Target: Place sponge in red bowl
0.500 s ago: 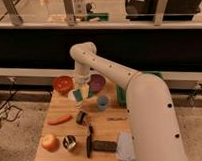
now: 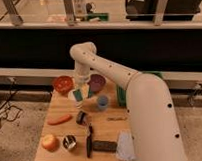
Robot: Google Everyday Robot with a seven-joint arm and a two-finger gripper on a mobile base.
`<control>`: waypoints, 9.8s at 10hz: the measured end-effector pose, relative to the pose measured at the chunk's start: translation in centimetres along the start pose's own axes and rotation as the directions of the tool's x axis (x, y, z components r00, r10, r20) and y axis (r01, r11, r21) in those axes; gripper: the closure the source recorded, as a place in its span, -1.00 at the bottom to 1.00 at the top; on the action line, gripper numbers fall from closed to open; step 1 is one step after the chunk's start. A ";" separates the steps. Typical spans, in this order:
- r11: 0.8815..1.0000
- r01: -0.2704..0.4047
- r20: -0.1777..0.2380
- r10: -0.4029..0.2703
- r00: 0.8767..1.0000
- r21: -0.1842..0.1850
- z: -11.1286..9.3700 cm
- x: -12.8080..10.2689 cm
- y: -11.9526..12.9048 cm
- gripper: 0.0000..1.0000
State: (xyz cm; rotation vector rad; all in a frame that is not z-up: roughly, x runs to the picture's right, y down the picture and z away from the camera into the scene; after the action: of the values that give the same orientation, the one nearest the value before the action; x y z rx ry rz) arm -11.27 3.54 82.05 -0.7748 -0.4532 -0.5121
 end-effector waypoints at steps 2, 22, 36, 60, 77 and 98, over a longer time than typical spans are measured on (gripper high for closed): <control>1.000 0.000 0.000 0.000 1.000 0.000 0.0 0.0 0.0 0.74; 0.962 0.120 -0.026 -0.117 0.993 0.244 -0.6 0.2 -12.3 0.74; 0.938 0.087 -0.012 -0.088 0.996 0.335 1.7 0.3 -16.2 0.74; 0.903 0.239 -0.013 -0.251 0.968 0.358 0.7 -5.8 -19.4 0.74; 0.903 0.238 -0.013 -0.250 0.968 0.356 0.8 -5.7 -19.4 -0.60; 0.903 0.239 -0.014 -0.251 0.968 0.357 0.7 -5.7 -19.4 -0.60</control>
State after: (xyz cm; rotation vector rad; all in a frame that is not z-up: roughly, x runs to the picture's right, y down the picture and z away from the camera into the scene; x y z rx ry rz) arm -27.30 -6.15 89.77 -0.3769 -0.6588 -0.6304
